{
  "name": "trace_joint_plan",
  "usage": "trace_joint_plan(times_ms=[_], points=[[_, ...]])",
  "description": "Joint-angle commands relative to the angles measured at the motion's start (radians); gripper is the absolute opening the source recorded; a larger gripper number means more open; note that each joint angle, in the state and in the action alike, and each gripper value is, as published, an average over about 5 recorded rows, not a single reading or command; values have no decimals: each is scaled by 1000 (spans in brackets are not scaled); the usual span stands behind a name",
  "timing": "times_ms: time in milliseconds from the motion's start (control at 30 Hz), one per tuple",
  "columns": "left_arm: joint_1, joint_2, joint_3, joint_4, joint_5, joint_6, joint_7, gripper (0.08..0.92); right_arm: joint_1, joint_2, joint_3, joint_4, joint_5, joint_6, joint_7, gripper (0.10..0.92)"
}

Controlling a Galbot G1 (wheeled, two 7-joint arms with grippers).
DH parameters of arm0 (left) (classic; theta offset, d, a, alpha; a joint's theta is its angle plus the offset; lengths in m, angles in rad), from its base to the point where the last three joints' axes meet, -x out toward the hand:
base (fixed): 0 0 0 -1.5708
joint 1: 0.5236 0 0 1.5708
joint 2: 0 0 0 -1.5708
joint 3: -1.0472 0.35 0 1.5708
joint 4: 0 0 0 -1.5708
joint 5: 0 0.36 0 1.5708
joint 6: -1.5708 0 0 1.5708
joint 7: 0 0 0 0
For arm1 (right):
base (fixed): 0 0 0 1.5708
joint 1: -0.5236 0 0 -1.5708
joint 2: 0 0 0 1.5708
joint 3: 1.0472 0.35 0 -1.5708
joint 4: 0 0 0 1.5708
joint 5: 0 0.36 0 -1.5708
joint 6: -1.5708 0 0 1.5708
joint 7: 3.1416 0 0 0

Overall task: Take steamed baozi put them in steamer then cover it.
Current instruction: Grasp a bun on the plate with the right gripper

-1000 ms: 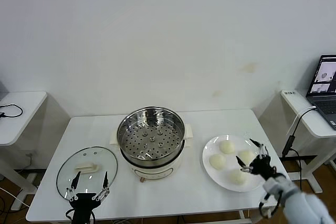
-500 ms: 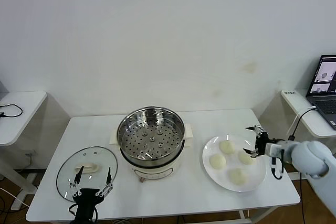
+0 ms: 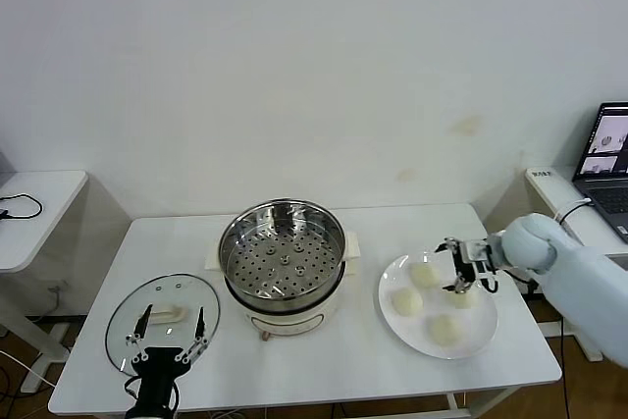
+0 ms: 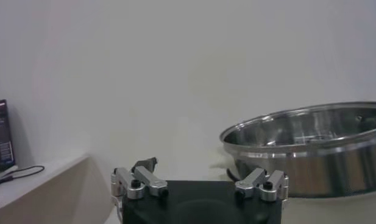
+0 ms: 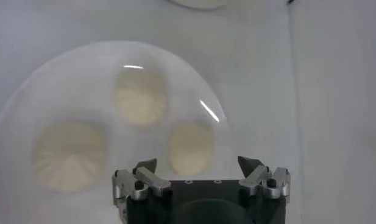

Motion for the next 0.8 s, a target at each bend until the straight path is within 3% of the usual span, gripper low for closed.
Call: trace_joint_plan(times_ms=[33, 500, 800], points=[[-2, 0, -3, -1, 4, -3, 0, 823, 146, 79, -160, -116, -15, 5, -70, 823], [3, -2, -13, -9, 0, -4, 0, 823, 132, 154, -165, -209, -79, -5, -46, 804], [5, -2, -12, -17, 1, -3, -1, 823, 114, 164, -154, -218, -92, -6, -38, 661]])
